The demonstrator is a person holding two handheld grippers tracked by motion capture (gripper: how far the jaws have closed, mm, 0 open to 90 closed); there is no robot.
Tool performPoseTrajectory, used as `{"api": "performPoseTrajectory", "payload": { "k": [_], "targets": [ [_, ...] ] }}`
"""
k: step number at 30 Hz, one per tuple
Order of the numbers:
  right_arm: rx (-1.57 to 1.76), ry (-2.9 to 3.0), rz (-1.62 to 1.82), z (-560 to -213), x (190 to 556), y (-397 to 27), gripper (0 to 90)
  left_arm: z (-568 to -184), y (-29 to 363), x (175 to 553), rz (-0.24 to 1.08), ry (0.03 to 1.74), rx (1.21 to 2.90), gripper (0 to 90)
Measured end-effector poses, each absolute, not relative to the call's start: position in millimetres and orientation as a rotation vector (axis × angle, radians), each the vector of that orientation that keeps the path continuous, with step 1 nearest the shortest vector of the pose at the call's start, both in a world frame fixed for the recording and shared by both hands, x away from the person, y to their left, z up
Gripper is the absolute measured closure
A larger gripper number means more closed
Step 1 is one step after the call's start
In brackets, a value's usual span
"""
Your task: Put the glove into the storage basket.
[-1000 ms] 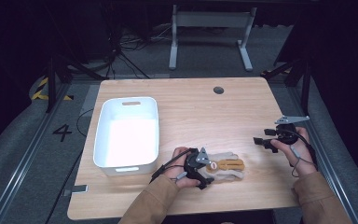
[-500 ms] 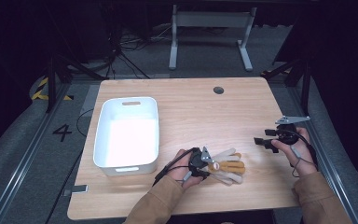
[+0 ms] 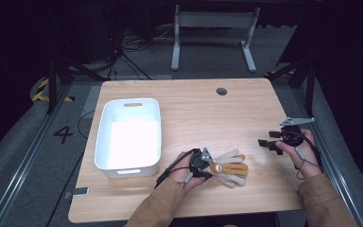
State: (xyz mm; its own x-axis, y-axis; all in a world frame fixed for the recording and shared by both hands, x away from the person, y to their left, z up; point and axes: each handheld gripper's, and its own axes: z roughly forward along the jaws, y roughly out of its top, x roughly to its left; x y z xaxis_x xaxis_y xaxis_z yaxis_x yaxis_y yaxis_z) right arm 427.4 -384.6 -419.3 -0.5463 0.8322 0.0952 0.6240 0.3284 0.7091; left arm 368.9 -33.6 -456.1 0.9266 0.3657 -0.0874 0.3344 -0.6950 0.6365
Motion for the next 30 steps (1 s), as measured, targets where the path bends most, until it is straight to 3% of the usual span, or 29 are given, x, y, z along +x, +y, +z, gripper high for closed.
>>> {"api": "performPoseTrajectory", "payload": {
  "k": [30],
  "targets": [
    [1.32, 2.291, 1.06, -417.5, 431.4, -388.7, 28.0, -407.9, -23.0, 370.5, -0.008, 0.588, 2.145, 73.1]
  ]
}}
